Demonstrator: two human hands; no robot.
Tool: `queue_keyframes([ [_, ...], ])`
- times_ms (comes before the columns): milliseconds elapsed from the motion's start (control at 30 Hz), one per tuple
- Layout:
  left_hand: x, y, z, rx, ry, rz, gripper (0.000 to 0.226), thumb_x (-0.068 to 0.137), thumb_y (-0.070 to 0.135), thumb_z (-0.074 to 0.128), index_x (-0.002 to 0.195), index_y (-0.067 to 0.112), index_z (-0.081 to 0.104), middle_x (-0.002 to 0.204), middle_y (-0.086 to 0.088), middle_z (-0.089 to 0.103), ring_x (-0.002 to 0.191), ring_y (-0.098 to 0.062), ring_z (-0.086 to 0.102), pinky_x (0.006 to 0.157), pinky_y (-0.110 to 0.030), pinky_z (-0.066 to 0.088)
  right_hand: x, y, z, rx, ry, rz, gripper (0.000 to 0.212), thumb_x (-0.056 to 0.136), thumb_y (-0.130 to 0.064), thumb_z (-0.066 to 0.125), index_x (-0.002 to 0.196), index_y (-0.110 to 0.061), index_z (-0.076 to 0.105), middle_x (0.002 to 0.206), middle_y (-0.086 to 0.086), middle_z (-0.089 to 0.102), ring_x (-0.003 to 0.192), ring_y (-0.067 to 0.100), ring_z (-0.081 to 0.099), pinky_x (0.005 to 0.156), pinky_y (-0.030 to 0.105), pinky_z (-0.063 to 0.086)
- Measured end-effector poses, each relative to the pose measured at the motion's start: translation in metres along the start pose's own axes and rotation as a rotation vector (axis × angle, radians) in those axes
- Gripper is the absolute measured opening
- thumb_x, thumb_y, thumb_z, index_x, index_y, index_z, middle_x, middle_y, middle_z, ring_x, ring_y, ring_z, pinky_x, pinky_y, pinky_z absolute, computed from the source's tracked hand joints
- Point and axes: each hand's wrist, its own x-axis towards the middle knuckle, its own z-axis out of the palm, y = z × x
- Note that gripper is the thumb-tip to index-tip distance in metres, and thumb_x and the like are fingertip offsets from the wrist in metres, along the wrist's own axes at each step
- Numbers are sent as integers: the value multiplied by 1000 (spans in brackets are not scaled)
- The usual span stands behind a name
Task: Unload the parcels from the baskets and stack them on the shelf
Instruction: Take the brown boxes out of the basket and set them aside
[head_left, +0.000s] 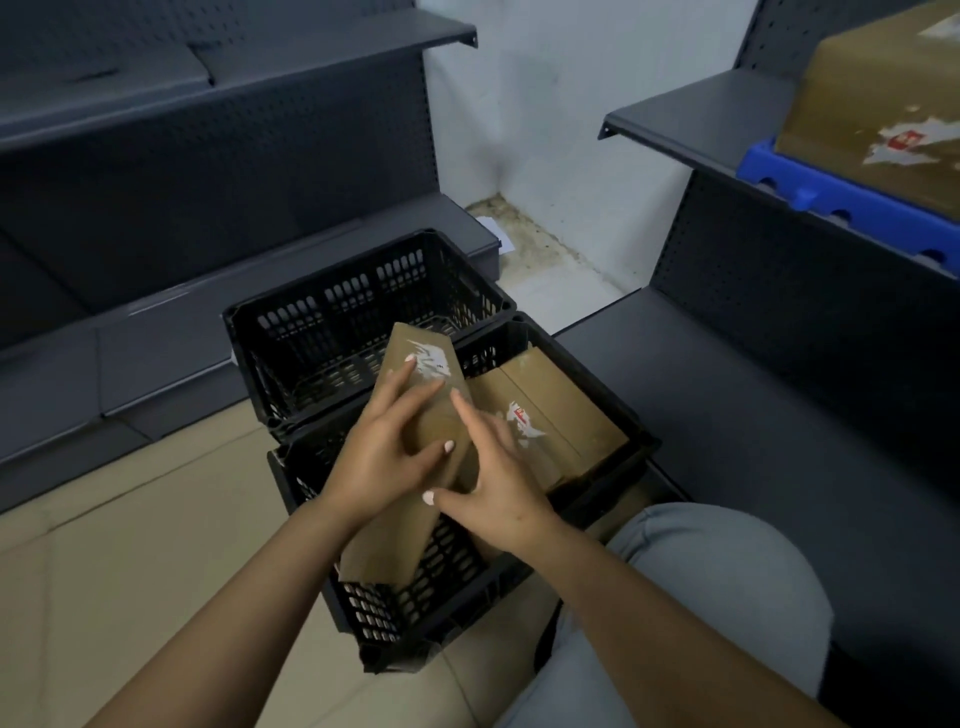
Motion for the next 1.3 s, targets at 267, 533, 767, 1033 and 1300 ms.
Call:
queue_keyframes([
  [267, 25, 59, -55, -195, 342, 117, 55, 73, 32, 77, 124, 25, 60, 137, 7, 46, 129, 1, 39, 101, -4, 28, -3, -68, -55, -235, 149, -311, 107, 80, -32, 73, 144, -52, -10, 160, -12, -1, 143, 13, 16, 104, 33, 35],
  [533, 6, 25, -11, -246, 81, -101, 73, 69, 61, 66, 135, 35, 48, 133, 13, 51, 126, -3, 44, 105, -28, 38, 3, -40, -28, -579, -44, -318, 108, 85, -21, 67, 148, -38, -19, 160, -14, -9, 146, 8, -12, 118, 51, 13],
  [767, -7, 2, 21, -301, -170, -378, 98, 63, 64, 71, 147, 42, 26, 137, 10, 46, 117, -4, 50, 99, -31, 45, -3, 12, -17, -449, -147, -45, 106, 84, -22, 69, 150, -35, -12, 161, -8, 0, 148, 17, -1, 119, 45, 15],
  [1033, -20, -12, 7, -573, -160, -701, 75, 85, 44, 66, 145, 52, 22, 128, 5, 48, 100, -9, 52, 89, -38, 47, -5, 42, -43, -795, -189, 144, 97, 81, -49, 64, 151, -35, -1, 160, -2, 4, 145, 24, 1, 116, 52, 2],
  [1300, -14, -1, -1, -684, -71, -767, 45, 96, 32, 48, 138, 47, 39, 114, 11, 54, 94, -13, 54, 78, -36, 49, -13, 39, -66, -422, 20, 443, 98, 71, -60, 72, 149, -27, 24, 159, 9, 9, 146, 29, 7, 115, 46, 23],
])
